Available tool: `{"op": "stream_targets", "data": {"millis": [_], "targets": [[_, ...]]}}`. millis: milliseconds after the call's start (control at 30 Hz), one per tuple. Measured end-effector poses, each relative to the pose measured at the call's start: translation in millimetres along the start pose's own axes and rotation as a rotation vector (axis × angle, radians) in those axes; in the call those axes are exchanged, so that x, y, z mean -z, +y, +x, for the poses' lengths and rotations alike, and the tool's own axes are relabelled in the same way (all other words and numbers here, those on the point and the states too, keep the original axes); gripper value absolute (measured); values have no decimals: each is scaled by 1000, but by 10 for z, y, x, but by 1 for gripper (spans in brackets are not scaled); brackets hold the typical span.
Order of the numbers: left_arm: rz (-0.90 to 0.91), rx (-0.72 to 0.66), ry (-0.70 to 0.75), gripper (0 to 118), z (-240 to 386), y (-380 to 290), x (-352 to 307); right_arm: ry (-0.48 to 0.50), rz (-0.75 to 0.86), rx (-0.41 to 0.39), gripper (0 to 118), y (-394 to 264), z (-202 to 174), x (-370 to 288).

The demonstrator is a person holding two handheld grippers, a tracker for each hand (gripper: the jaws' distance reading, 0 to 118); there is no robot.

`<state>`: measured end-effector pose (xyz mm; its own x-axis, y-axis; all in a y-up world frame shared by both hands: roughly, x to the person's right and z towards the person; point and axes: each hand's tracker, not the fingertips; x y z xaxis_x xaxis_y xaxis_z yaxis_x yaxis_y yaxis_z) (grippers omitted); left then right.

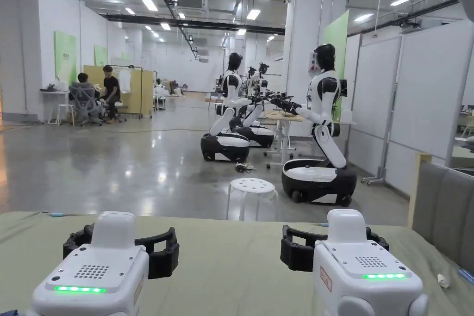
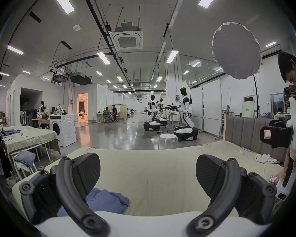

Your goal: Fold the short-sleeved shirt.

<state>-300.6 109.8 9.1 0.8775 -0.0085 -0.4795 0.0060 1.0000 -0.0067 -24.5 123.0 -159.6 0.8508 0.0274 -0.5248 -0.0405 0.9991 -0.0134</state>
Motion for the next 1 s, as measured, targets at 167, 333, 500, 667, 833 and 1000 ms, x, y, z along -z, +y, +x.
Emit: {"op": "stream_targets", "data": {"millis": [167,333,500,667,833,1000], "targets": [[-5,1,-1,111,32,7,8,5,5,9,118,-3,22,-2],[-12,5,-3,111,43,12,25,-3,-3,5,118,4,34,1],[-14,2,-1,109,51,26,37,8,-14,8,116,5,35,4],[-20,66,58,4,95,-1,35,-17,-28,-52,1,22,-14,-30],[-22,-1,-24,4,15,-10,-46,-5,-14,-31,1,46,-9,-67],[-29,1,-10,4,-62,-28,-97,5,-8,-29,1,42,-82,-95]]}}
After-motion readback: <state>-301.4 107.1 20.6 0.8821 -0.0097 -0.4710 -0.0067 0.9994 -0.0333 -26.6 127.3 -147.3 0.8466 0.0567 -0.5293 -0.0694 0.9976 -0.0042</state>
